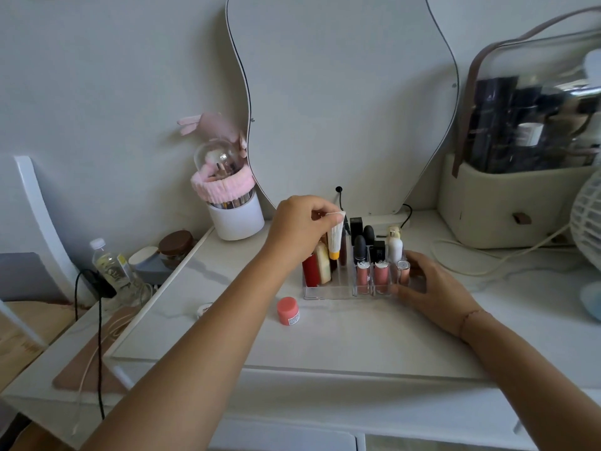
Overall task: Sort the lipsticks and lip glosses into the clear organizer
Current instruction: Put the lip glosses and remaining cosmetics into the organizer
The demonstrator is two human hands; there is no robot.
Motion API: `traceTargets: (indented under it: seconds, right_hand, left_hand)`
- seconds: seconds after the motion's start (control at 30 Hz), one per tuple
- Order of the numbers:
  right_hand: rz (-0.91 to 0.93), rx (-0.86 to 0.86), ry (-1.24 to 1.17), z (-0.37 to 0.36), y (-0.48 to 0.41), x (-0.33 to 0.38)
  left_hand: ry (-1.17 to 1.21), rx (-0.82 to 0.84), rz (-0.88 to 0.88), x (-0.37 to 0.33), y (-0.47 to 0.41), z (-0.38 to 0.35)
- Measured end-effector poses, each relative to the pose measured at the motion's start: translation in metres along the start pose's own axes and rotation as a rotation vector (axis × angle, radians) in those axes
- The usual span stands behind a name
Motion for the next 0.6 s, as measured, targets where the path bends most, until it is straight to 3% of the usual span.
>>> traceTargets:
  seconds: [0.6]
  right_hand:
    - [-0.006, 0.0, -0.008, -0.002, -0.002, -0.005]
  left_hand:
    - [-0.595, -0.138, -0.178, 0.011, -0.015, -0.032]
Point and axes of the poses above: each hand's wrist, its own y-axis away from the middle knuckle, its own z-axis out of the back of the hand, x = y × z, the point moved 7 cm from there along -y, towards the middle knuckle, and after that the axes turned 4 degrees about z, right-handed, at the moved point
